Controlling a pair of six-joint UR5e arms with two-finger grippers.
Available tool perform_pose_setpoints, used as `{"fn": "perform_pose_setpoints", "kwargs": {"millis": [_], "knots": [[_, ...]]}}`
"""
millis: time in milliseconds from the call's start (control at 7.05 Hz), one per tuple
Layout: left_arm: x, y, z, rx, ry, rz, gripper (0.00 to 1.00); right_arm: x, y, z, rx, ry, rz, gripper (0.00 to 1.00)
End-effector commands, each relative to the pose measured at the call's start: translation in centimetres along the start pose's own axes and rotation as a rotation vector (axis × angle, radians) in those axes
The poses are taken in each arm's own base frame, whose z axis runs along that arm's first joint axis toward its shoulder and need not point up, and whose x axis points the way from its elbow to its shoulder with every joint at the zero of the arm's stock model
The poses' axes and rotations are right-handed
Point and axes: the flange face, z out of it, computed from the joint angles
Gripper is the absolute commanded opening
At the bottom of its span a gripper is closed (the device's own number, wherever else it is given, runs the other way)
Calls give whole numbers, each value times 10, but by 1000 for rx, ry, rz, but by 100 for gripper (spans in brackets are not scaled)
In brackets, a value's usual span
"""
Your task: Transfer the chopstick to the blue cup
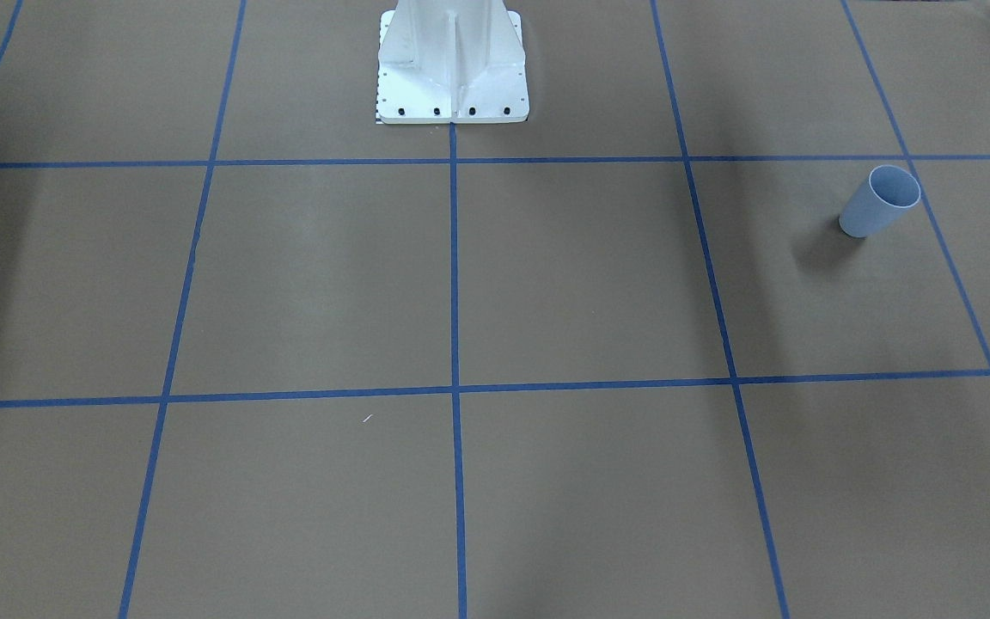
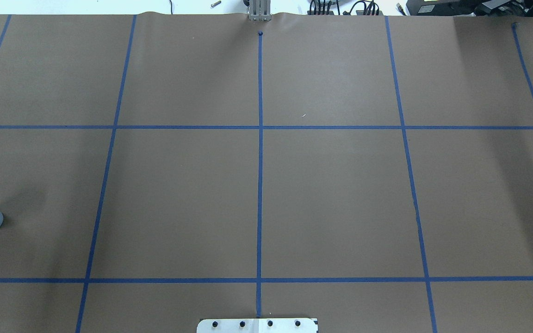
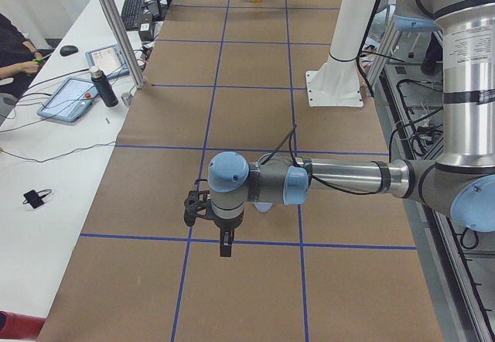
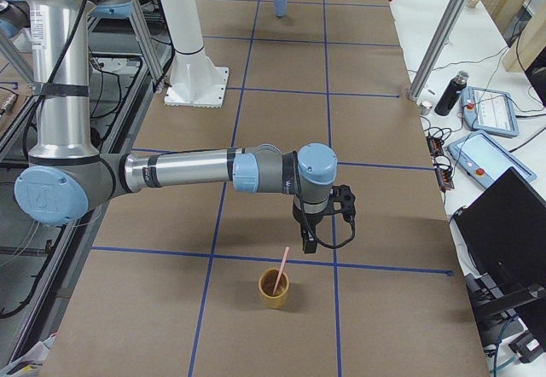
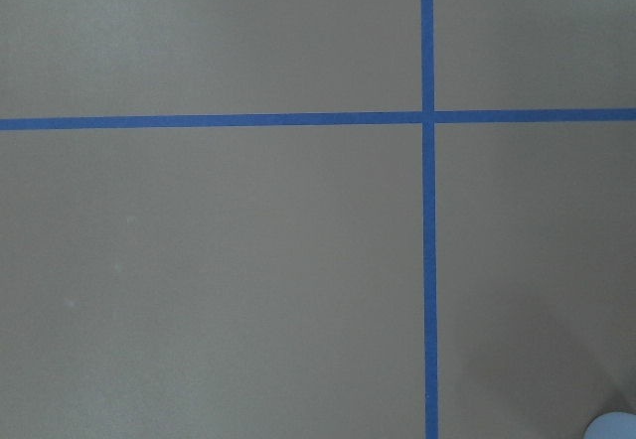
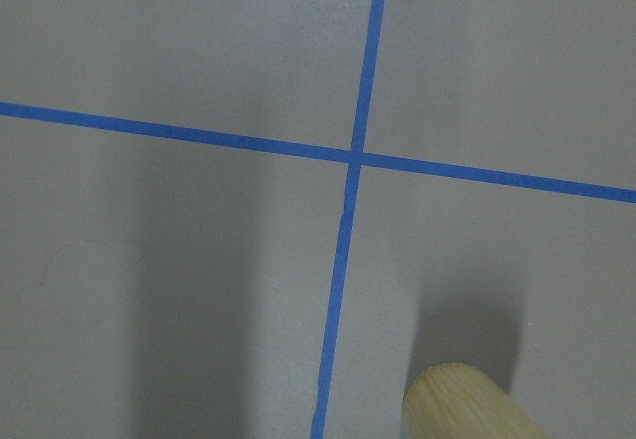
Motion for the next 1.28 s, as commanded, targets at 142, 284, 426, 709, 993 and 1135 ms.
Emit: {"fn": "perform_pose_setpoints", "kwargs": {"millis": [142,284,426,709,993,1135], "knots": [[79,-53,-4,14,41,150,98,-14,-1,-16,28,0,-24,100],[84,-52,-3,13,53,148,98,-21,-3,-23,48,2,-46,100],[94,-50,-8,8,113,67,98,-28,-7,-31,59,11,-59,100],[135,-22,19,-44,190,-99,98,-34,-6,-30,58,11,-72,100],[128,36,55,-3,188,-92,98,-33,-5,-27,53,0,-57,100],[122,55,67,-13,174,-76,98,-36,-5,-26,54,-31,-56,100]]}}
